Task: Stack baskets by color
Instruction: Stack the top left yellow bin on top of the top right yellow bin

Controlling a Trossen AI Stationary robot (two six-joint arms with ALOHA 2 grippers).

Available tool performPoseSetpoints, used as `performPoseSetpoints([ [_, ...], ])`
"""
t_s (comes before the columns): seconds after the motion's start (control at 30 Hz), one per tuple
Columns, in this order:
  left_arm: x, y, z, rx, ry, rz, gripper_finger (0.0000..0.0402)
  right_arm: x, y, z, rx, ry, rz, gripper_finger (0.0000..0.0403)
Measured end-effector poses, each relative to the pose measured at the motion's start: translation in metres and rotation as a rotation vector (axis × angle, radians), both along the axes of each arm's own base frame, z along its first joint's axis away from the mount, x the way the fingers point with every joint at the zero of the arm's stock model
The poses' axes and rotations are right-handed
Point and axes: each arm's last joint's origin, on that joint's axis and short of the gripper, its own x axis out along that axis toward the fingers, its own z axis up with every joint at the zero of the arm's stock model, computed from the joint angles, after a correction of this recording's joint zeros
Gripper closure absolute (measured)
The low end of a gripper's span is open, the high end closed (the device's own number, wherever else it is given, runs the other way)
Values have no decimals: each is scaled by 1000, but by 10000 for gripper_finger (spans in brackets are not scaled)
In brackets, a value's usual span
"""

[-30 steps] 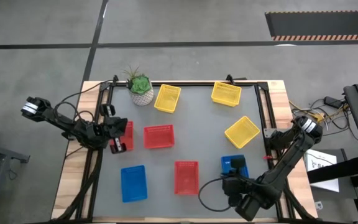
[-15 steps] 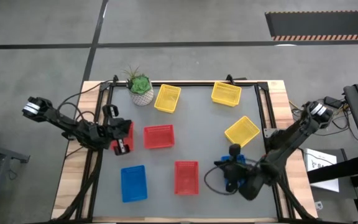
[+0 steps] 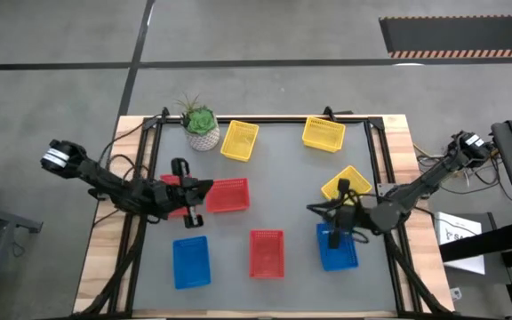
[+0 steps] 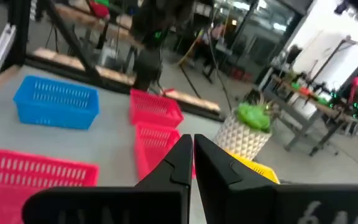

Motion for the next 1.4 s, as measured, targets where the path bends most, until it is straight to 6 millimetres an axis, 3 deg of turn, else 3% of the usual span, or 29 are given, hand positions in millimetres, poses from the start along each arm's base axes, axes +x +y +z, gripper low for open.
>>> performPoseSetpoints([
  [0.23,17,-3,-11,-135,68,71,402,-14,-22,-2,38,-154,126,394],
  [0.5,47,-7,-2,-146,65,101,402,-18,-49,-4,19,-229,139,394],
  [0.73,77,-8,5,-142,171,188,402,-35,-65,-13,-28,-257,103,394],
  [0.93,100,-7,14,-116,253,230,402,-53,-72,-25,-26,-295,98,394],
  [1.2,133,4,20,-143,319,285,402,-80,-83,-27,-17,-434,75,394],
  [1.4,156,19,15,-233,505,307,402,-89,-86,-31,-5,-486,66,394],
])
